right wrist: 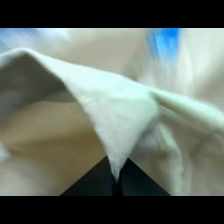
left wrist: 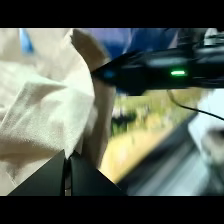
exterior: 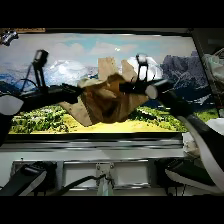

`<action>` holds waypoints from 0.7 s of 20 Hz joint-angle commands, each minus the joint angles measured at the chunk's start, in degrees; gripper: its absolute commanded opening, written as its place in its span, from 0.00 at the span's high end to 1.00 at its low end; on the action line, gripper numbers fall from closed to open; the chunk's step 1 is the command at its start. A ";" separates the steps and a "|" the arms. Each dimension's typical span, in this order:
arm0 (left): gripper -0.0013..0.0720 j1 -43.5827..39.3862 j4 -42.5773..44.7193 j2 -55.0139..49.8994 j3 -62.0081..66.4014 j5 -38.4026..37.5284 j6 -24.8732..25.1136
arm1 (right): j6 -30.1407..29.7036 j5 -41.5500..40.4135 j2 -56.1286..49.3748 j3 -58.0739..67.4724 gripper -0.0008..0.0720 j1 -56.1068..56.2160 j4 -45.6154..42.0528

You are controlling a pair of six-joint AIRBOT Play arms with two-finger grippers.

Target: Fold the clothes and pants, and hang the long-sleeved shirts on hangers.

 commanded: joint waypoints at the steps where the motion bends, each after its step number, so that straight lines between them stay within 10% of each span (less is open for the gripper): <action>1: 0.97 -0.02 -3.10 4.20 4.35 11.98 0.04 | -11.15 -4.13 13.53 11.76 0.94 0.61 -1.57; 9: 0.97 -5.73 -14.53 7.78 21.20 24.11 3.26 | -23.06 3.34 20.35 41.90 0.94 9.33 3.37; 14: 0.97 -5.22 7.50 5.60 21.07 20.11 2.93 | -22.97 15.32 12.41 43.12 0.94 9.03 -2.62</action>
